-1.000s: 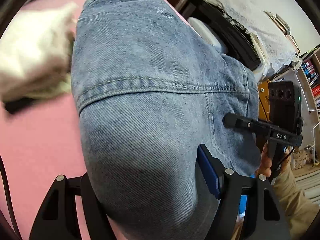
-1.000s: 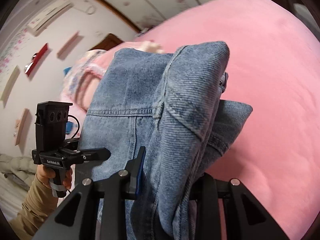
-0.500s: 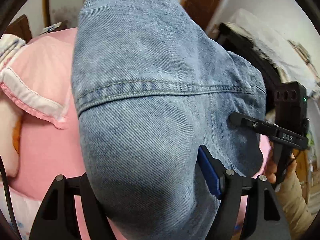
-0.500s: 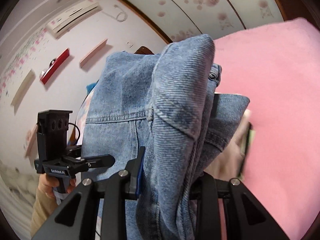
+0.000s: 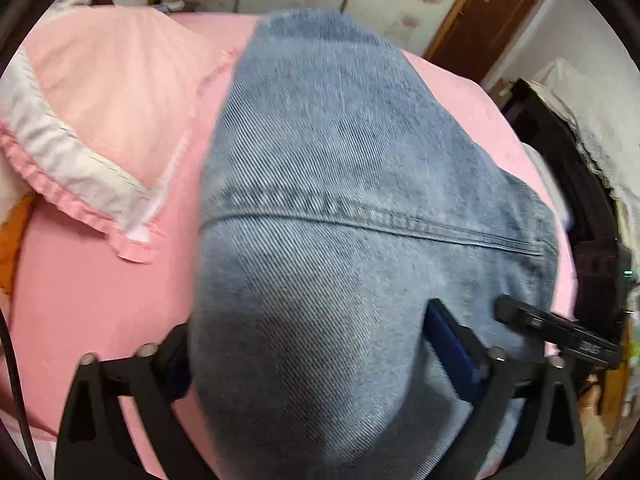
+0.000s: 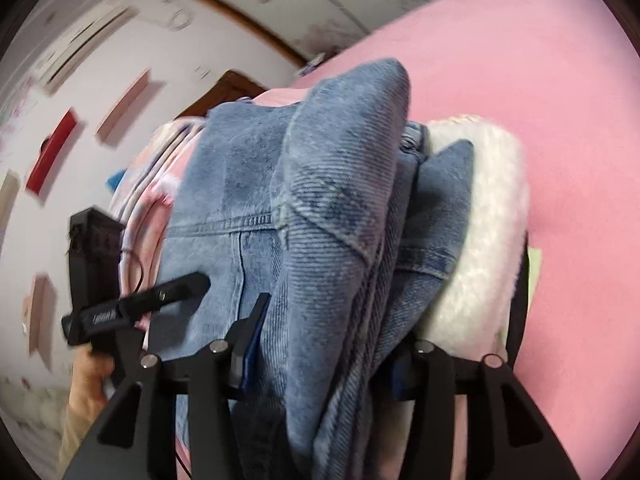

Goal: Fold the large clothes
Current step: 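Carry the bundle with both grippers onto the stack of folded clothes, then open both grippers and withdraw from the stacked jacket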

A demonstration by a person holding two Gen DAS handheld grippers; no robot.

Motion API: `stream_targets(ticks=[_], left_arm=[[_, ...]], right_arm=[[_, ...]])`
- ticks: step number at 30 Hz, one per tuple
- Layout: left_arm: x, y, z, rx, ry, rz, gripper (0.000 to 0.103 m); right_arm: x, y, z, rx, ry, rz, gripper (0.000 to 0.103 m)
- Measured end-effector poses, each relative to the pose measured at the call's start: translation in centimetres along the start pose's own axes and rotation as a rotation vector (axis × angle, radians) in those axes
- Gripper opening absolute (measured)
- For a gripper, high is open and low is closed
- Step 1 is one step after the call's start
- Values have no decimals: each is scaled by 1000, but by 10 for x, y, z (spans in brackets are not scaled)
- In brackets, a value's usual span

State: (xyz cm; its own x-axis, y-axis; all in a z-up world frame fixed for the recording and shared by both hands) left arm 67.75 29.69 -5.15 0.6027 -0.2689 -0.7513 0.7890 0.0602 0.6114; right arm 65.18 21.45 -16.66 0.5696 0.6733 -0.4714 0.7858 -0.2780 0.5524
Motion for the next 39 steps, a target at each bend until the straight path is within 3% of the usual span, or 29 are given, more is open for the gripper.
stream_targets(ticks=[2, 8, 14, 18, 21, 28, 33, 39], left_arm=[[-10, -2, -9, 10, 19, 36, 103], [-51, 5, 11, 18, 111, 173, 103], [-118, -5, 47, 5, 147, 233, 103], [-159, -36, 83, 31, 133, 252, 103], [-191, -67, 128, 87, 110, 253, 103], [-266, -144, 233, 94, 12, 318, 103], [-293, -186, 281, 92, -49, 326, 103], [-322, -223, 324, 107, -37, 378, 103]], right_arm=[[-8, 2, -4, -72, -36, -11, 55], [-42, 16, -18, -148, -160, -2, 58], [-94, 10, -31, -150, -193, 35, 58], [-148, -12, -32, -163, -233, 37, 58], [-190, -29, -36, -192, -266, 32, 58], [-299, -70, -57, -254, -313, 69, 58], [-365, -103, -65, -294, -343, 95, 58], [-419, -140, -70, -352, -380, 122, 58]])
Point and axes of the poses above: each gripper's, at about its wrist camera, not at the fingertips, and x roughly the way its jaws point, z to its right, y to its top, the point moved 8 cm from there along x, roughly the way its jaws point, and after that the axes turned 12 degrees about z, right-handed, at the moved point
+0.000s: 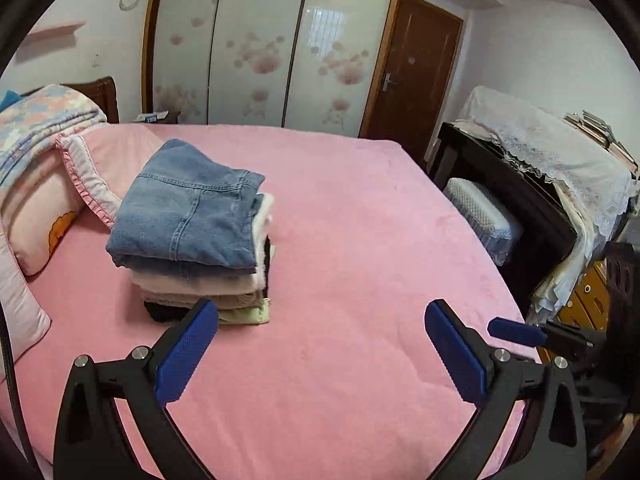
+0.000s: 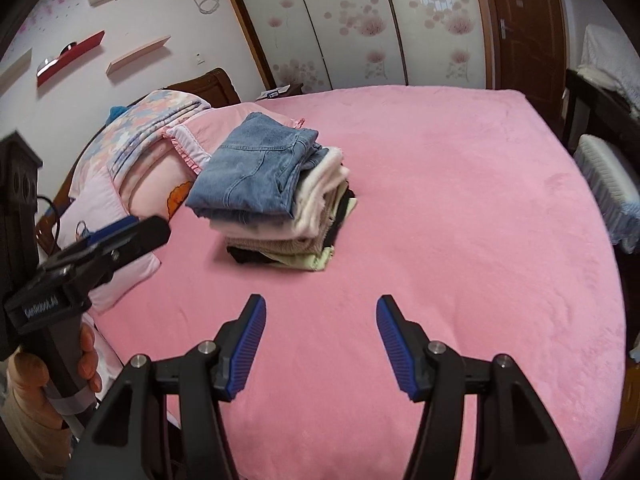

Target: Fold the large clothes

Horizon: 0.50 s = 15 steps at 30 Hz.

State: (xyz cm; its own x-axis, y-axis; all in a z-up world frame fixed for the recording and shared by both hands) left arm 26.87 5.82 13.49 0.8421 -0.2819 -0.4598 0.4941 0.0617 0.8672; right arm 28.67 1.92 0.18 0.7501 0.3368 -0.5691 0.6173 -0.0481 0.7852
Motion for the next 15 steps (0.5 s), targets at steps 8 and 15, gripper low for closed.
stream_targets(ticks=[8, 15], left_arm=[[-40, -27, 37, 44, 94, 28, 103], [-83, -72, 64, 55, 130, 70, 103]], right_arm=[[-48, -24, 11, -18, -64, 52, 58], [-87, -62, 27, -28, -174, 86, 58]])
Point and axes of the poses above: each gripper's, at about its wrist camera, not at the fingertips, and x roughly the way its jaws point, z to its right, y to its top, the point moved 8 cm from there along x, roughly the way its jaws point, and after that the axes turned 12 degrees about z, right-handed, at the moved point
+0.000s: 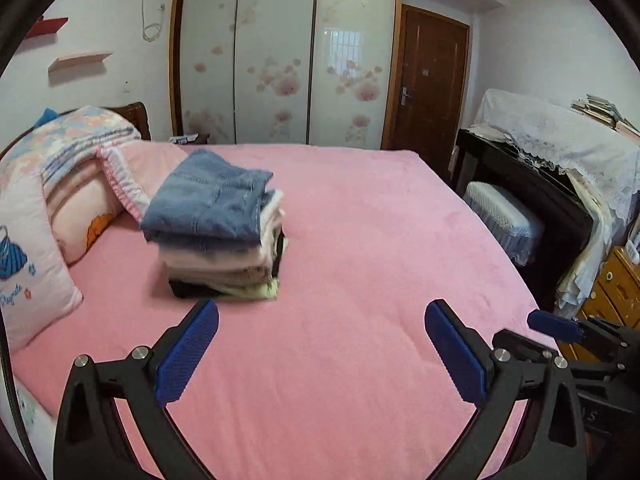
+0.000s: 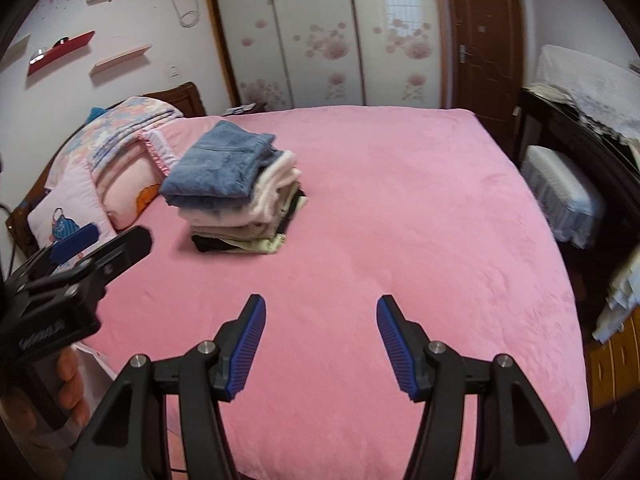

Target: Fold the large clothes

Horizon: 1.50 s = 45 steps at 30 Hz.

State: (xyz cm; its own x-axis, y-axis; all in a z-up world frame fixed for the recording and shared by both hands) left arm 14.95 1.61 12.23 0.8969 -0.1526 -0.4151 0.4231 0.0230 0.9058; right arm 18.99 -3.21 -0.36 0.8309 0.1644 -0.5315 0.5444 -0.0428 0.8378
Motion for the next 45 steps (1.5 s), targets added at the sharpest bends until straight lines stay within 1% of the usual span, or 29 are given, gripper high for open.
stream_targets(ticks=[2, 3, 5, 7, 13, 16, 18, 20, 25, 35, 45], left_arm=[[-10, -26, 7, -2, 11, -47, 103], [-12, -33, 8, -7, 9, -62, 103], [-20, -57, 12, -24, 20, -104, 103], [-27, -73, 14, -38, 32, -113, 103], [-42, -97, 17, -11, 96, -123, 103], [-46, -106, 20, 6, 105, -135, 103], [-47, -113, 23, 6, 90, -155, 103], [-48, -116, 26, 6, 85, -160, 102], [-51, -119, 30, 27, 108, -149, 102], [-50, -122, 35, 19, 87, -167, 102], [-50, -127, 38, 11, 87, -172, 102]], right_arm=[[-9, -15, 9, 6, -40, 11, 58], [-14, -21, 12, 14, -55, 19, 58], [-23, -34, 17, 26, -72, 37, 58], [-33, -46, 17, 25, -81, 44, 58], [-54, -71, 11, -20, -86, 51, 58], [-60, -76, 11, -35, -94, 63, 58], [-63, -79, 11, -47, -102, 66, 58], [-64, -82, 11, -59, -98, 64, 59], [-66, -87, 11, -72, -104, 64, 59], [-70, -91, 21, -61, -122, 57, 59], [-68, -93, 25, -52, -123, 46, 59]])
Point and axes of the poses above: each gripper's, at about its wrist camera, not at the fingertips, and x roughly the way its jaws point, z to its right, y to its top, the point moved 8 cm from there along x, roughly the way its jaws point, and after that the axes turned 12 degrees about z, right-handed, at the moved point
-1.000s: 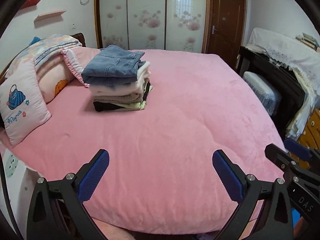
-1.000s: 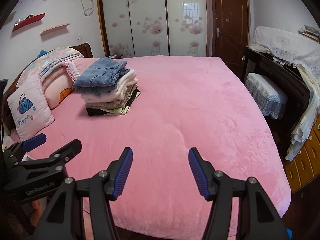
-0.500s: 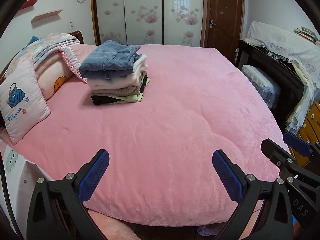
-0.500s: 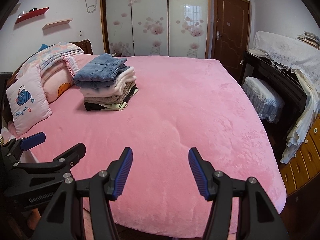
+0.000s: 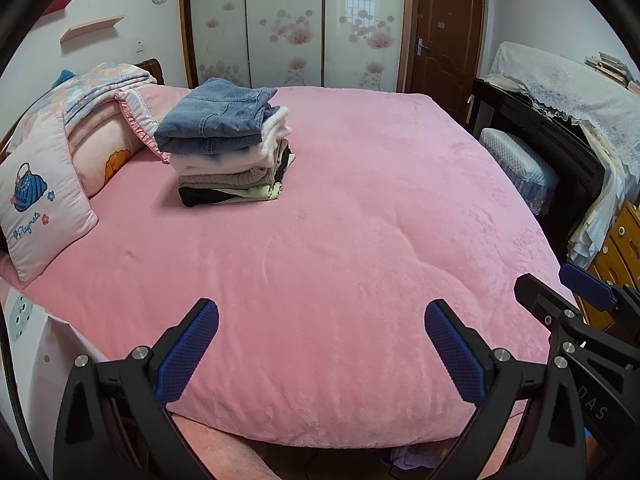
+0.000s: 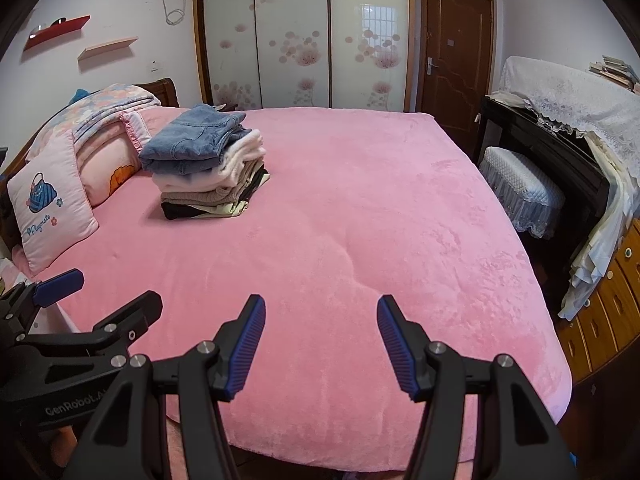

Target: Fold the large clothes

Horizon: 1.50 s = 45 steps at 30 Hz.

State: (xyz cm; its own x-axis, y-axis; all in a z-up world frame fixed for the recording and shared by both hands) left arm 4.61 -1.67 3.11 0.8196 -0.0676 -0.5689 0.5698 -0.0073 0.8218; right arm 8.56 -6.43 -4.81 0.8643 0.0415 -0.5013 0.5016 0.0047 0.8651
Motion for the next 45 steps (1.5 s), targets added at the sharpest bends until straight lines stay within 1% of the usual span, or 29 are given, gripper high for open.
stream_targets(ticks=[12, 26, 45], left_arm=[[-1, -3, -1, -13, 4, -2, 102], [-2, -7, -11, -45, 5, -7, 102], [-3, -8, -16, -37, 24, -9, 102]], right_arm=[[0, -2, 0, -9, -6, 1, 58], [-3, -4, -3, -29, -10, 3, 58], [-4, -5, -4, -31, -12, -1, 58]])
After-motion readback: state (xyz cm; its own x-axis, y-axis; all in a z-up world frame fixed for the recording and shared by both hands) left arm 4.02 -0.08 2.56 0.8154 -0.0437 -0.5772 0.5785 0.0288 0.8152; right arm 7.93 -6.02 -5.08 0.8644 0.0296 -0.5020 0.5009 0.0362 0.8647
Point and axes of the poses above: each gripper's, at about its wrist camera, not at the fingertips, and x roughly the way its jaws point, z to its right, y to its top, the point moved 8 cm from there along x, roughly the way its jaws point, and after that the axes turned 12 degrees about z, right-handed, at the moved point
